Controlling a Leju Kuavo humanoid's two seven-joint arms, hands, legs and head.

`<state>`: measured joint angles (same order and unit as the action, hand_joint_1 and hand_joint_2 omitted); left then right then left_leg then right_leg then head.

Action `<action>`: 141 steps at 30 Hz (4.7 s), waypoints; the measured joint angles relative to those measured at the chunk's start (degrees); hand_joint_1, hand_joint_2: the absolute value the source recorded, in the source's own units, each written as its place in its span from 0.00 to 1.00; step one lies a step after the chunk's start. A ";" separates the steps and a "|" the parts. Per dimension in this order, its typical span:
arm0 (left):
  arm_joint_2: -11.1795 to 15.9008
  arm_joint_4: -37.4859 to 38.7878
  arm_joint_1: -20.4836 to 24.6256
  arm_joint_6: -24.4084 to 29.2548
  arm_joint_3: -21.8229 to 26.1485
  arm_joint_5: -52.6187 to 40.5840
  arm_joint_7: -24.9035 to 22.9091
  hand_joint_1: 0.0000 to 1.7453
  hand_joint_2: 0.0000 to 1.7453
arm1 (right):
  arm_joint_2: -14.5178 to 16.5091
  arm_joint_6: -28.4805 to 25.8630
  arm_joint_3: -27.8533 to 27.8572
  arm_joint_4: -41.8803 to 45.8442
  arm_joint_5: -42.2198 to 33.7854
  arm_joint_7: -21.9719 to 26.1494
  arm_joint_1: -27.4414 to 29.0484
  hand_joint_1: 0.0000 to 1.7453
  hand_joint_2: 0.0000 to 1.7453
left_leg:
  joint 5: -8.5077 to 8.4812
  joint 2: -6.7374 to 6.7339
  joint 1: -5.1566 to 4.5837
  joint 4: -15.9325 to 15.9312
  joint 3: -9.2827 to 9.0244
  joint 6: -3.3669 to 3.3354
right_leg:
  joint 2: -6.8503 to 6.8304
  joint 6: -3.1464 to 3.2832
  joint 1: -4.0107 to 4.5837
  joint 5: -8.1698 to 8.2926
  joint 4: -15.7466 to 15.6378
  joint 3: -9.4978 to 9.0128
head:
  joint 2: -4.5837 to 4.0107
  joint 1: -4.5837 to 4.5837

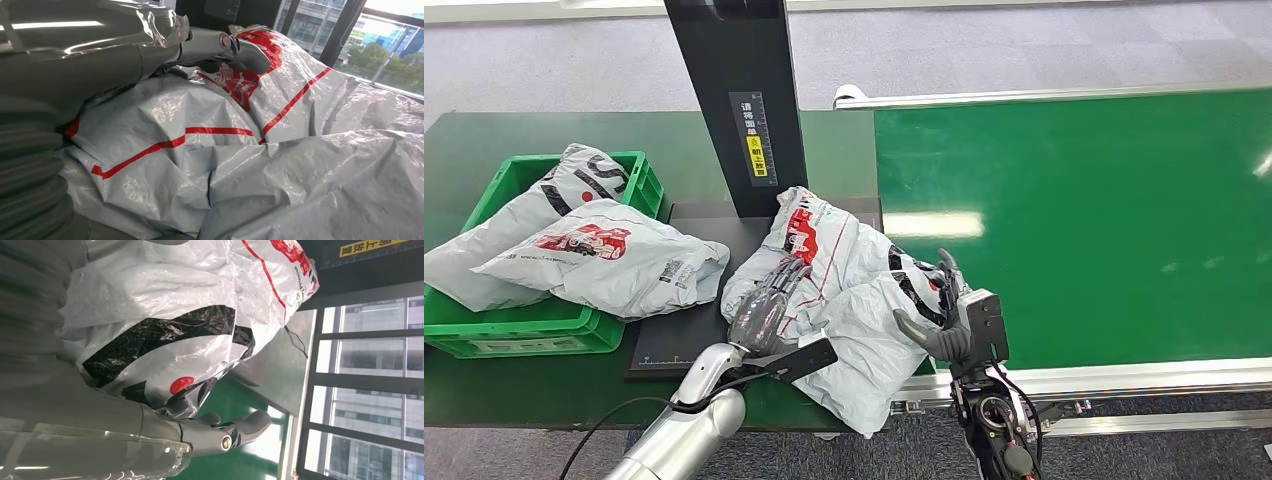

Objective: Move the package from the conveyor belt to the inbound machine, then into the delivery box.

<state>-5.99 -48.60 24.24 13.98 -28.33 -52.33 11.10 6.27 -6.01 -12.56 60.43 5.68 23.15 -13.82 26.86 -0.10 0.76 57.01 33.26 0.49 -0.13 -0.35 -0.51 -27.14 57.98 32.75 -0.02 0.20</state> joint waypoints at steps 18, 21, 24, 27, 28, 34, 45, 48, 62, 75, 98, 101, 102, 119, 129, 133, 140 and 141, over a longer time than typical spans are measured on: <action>-0.01 0.35 0.26 -2.51 0.24 0.67 1.15 1.00 1.00 | 0.02 0.07 0.08 0.52 1.81 -0.12 1.14 0.00 1.00 | 0.00 0.01 0.00 0.00 -0.04 0.00 | -0.01 0.00 0.00 0.00 0.00 -0.05 | 0.00 0.00; -0.19 0.38 0.60 -2.58 0.59 1.09 -0.06 1.00 1.00 | 0.04 0.27 0.25 0.87 2.30 -0.44 1.48 0.00 1.00 | 0.01 -0.01 0.00 0.00 -0.04 0.01 | 0.00 0.00 0.00 0.00 0.00 -0.05 | 0.01 0.00; -0.55 0.38 0.83 -3.15 1.31 1.39 -1.60 1.00 1.00 | 0.11 0.79 0.42 1.01 2.85 -0.68 1.73 0.00 1.00 | 0.02 -0.05 0.00 -0.01 -0.06 0.00 | 0.00 0.00 0.00 0.00 0.00 -0.05 | 0.01 0.00; -0.73 0.37 0.90 -3.52 1.66 1.29 -2.03 1.00 1.00 | 0.15 1.02 0.63 1.02 3.15 -0.72 1.80 0.00 1.00 | 0.02 -0.05 0.00 -0.01 -0.08 0.00 | 0.00 0.00 0.00 0.00 0.00 -0.06 | 0.00 0.00; -0.77 0.36 0.91 -3.53 1.73 1.21 -2.08 1.00 1.00 | 0.15 1.03 0.71 1.02 3.19 -0.72 1.81 0.00 1.00 | 0.02 -0.05 0.00 -0.01 -0.09 0.00 | 0.00 0.00 0.00 0.00 0.00 -0.07 | -0.01 0.00; -0.96 0.36 0.89 -3.31 1.93 0.81 -2.24 1.00 1.00 | 0.17 1.11 0.90 1.07 3.26 -0.72 1.92 0.00 1.00 | 0.02 -0.05 0.00 -0.02 -0.10 0.00 | 0.00 0.00 0.00 0.00 0.00 -0.08 | 0.01 0.00; 0.38 -4.00 -2.17 13.57 5.86 -3.67 -3.07 1.00 1.00 | 0.14 1.55 1.86 3.14 3.32 -0.73 3.78 0.00 1.00 | 0.01 -0.10 0.02 -0.02 0.08 0.01 | 0.02 0.01 0.02 -0.01 0.01 0.13 | 0.00 0.00; 0.85 -5.26 -2.79 14.62 6.57 -4.34 -3.17 1.00 1.00 | 0.13 1.55 1.97 3.49 3.31 -0.77 3.99 0.00 1.00 | 0.01 -0.12 0.01 -0.02 0.15 0.01 | 0.03 0.01 0.02 -0.01 0.02 0.18 | 0.01 0.01; 2.72 -19.45 -7.32 23.94 19.52 2.64 9.50 1.00 1.00 | 0.05 0.68 2.33 3.70 1.89 0.88 4.10 0.00 1.00 | 0.02 -0.16 0.02 -0.03 0.29 0.01 | 0.07 0.01 0.04 -0.01 0.02 0.36 | 0.00 0.01; -2.79 -26.74 -7.12 23.94 42.32 -3.29 28.57 1.00 1.00 | 0.07 0.62 1.89 2.32 1.04 1.84 2.90 0.00 1.00 | 0.02 -0.21 0.02 -0.03 0.29 0.01 | 0.11 0.01 0.03 -0.01 0.02 0.38 | 0.01 0.01; -4.93 -48.69 -7.85 23.92 51.19 -11.75 28.83 0.84 1.00 | 0.06 -0.91 0.19 -0.79 -1.07 3.32 1.48 0.00 1.00 | 0.02 -0.16 0.02 -0.03 0.33 0.01 | 0.08 0.02 0.03 -0.02 0.02 0.39 | 0.01 0.01; -5.25 -48.65 -7.09 23.92 53.10 -15.30 28.83 0.56 1.00 | -0.01 -1.32 0.14 -0.87 -1.37 3.31 1.57 0.00 1.00 | 0.01 -0.16 0.02 -0.03 0.32 0.01 | 0.08 0.02 0.03 -0.02 0.02 0.38 | 0.01 0.02; -5.37 -48.62 -6.71 23.92 53.91 -16.78 28.83 0.35 1.00 | -0.04 -1.35 0.14 -0.87 -1.44 3.29 1.65 0.00 1.00 | 0.01 -0.16 0.02 -0.03 0.32 0.01 | 0.08 0.02 0.03 -0.02 0.02 0.38 | 0.00 0.02; 0.16 -35.36 -3.95 23.92 53.50 -36.24 0.24 1.00 1.00 | -0.50 -2.39 0.05 1.12 -1.22 1.05 3.98 0.00 1.00 | 0.00 -0.20 0.02 -0.02 0.28 0.01 | 0.11 0.02 0.03 -0.01 0.02 0.41 | -0.01 0.02; 12.50 -28.62 -4.17 23.92 38.33 -36.33 -22.04 0.93 1.00 | -0.50 -1.23 0.14 1.58 0.03 1.03 4.47 0.00 1.00 | 0.00 -0.19 0.01 -0.03 0.33 0.02 | 0.11 0.02 0.02 -0.01 0.02 0.41 | -0.01 0.02; 13.94 -28.44 -4.36 23.92 37.34 -36.32 -22.04 0.07 1.00 | -0.48 -1.07 0.17 1.66 0.27 1.02 4.47 0.00 1.00 | 0.00 -0.17 0.01 -0.03 0.33 0.02 | 0.10 0.02 0.02 -0.01 0.02 0.40 | 0.00 0.02; 13.63 -28.42 -4.41 23.92 39.10 -36.29 -17.23 0.00 1.00 | -0.48 -0.65 0.20 1.66 0.85 1.00 4.45 0.00 1.00 | 0.00 -0.18 0.01 -0.03 0.33 0.02 | 0.10 0.02 0.02 -0.01 0.02 0.41 | 0.01 0.01; 13.50 -28.42 -4.41 23.92 39.45 -36.28 -16.91 0.00 1.00 | -0.48 -0.61 0.20 1.66 0.87 0.99 4.45 0.00 1.00 | 0.00 -0.18 0.01 -0.03 0.33 0.02 | 0.10 0.02 0.02 -0.01 0.02 0.41 | 0.01 0.01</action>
<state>7.51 -77.02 19.83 37.90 11.12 -88.61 -5.80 5.79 -6.62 -12.35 62.10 6.55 24.14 -9.37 26.87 -0.28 0.77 56.99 33.59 0.51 -0.02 -0.33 -0.49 -27.15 58.00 33.16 -0.01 0.21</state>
